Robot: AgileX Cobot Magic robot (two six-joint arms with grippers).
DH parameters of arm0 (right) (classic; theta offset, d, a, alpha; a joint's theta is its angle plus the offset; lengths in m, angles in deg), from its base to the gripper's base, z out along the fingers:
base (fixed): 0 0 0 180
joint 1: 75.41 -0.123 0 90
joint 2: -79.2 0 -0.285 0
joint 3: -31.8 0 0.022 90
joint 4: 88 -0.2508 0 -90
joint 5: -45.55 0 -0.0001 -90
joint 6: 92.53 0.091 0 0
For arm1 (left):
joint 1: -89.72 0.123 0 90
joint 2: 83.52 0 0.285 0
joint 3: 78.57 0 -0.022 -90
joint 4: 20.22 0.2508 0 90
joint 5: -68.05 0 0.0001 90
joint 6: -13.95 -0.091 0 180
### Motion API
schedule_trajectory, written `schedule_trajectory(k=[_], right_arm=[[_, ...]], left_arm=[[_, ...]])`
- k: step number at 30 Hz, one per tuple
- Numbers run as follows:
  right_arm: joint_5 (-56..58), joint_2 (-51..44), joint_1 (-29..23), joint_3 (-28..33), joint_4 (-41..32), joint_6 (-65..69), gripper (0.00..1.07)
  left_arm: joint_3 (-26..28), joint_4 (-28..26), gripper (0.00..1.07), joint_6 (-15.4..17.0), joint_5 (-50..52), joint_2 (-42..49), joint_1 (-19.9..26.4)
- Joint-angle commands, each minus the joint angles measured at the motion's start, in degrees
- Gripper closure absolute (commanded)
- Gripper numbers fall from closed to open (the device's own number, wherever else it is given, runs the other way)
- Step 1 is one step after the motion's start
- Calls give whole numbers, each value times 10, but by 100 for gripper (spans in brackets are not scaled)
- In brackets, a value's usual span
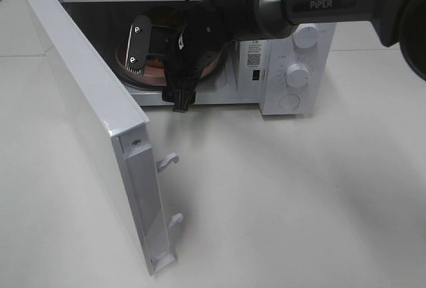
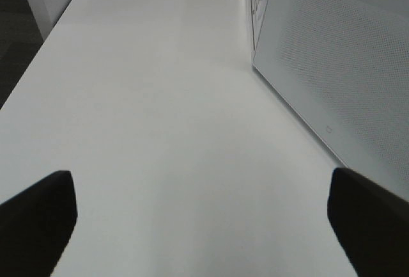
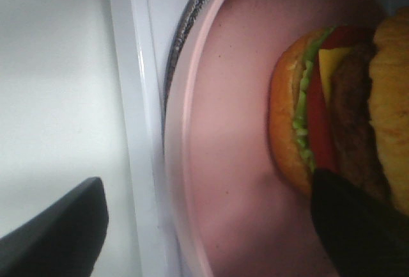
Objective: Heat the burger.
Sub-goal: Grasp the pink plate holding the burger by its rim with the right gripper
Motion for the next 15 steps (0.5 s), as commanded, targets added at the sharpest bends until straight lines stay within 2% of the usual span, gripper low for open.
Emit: schedule_trajectory(k=[1,11,14,15], right_arm=[[5,18,0,-23,-8,5,31],[9,45,0,-36,-34,5,33],[10,49,0,-36,-39,5,40],[12,50,0,-36,-41,5,46]], left_arm=[[-1,1,6,0,9,2,2],[-1,1,6,0,9,2,2],[-1,1,6,0,9,2,2],[-1,1,6,0,9,2,2]])
